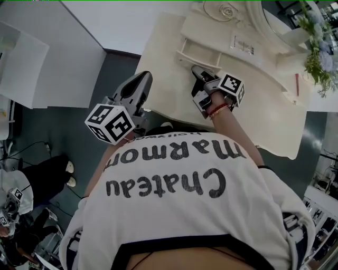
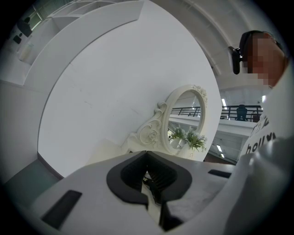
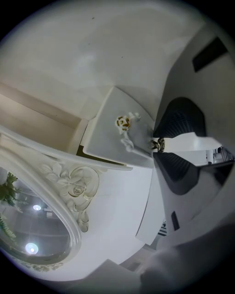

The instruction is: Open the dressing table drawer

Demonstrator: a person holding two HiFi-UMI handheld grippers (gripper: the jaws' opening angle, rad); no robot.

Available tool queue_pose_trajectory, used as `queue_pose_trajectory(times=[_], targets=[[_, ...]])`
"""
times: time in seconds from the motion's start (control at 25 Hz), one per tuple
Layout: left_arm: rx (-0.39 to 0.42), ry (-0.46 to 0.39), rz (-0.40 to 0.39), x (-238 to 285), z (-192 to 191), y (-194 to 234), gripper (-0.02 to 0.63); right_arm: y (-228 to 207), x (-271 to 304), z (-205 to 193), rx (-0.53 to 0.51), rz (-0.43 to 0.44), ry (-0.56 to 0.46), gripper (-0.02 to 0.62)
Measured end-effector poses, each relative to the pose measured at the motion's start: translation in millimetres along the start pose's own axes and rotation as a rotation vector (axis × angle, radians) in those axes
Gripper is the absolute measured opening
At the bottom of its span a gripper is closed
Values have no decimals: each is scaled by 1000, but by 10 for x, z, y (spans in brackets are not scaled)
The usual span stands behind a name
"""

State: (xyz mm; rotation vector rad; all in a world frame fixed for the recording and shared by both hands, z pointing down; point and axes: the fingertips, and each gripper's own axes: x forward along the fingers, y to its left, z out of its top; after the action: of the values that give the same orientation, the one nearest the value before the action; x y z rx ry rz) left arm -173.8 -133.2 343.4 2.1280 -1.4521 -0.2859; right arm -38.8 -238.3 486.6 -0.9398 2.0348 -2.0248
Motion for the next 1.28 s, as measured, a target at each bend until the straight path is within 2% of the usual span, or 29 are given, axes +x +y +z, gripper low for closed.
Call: queue_pose_trajectory(times=[0.32, 0.48, 0.8, 1.04, 1.16, 1.28], targets=[[3, -26, -25, -147, 102, -2, 23, 133, 81, -140, -16, -18, 3, 104], [15, -35, -27, -102, 109, -107, 23, 121, 6, -86, -21, -18, 0, 104], [31, -60, -39, -24, 199, -350, 23, 321, -337, -20, -29, -5, 5, 104], [54, -79, -37, 83, 143, -715, 23, 558, -806, 64, -18, 64, 8, 100], [60, -82, -38, 125, 104, -899, 23, 738, -1058, 135, -117, 74, -7, 94], [70, -86, -30, 170, 72, -1075, 23, 1014, -1277, 204, -316, 98, -24, 89]])
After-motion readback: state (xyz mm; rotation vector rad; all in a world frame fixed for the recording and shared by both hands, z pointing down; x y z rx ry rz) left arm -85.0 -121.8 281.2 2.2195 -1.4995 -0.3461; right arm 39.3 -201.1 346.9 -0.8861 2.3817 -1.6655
